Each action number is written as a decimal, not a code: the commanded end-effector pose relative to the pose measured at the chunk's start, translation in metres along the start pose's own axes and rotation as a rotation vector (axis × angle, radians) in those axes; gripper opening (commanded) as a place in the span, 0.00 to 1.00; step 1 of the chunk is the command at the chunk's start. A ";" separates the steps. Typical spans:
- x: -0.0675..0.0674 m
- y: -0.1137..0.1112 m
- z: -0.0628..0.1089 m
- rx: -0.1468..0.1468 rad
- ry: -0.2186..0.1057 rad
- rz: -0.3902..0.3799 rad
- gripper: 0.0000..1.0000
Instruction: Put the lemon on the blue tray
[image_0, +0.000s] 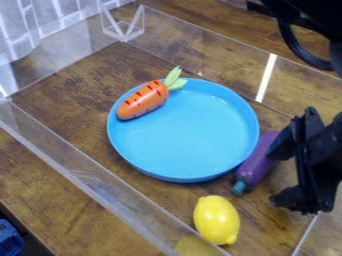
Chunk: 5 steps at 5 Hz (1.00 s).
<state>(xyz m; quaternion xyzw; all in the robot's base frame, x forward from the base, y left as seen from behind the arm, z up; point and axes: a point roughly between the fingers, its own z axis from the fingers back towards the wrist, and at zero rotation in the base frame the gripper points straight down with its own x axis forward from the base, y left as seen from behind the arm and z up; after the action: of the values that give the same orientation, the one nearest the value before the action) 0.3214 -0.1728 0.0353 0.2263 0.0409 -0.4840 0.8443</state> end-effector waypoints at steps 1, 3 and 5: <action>0.003 0.006 0.010 0.014 -0.040 0.015 1.00; 0.006 0.002 -0.005 0.005 -0.019 0.010 1.00; 0.010 0.000 -0.017 -0.003 -0.001 0.005 1.00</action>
<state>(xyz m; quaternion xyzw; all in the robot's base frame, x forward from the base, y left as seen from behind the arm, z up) 0.3285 -0.1772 0.0239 0.2272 0.0368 -0.4849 0.8438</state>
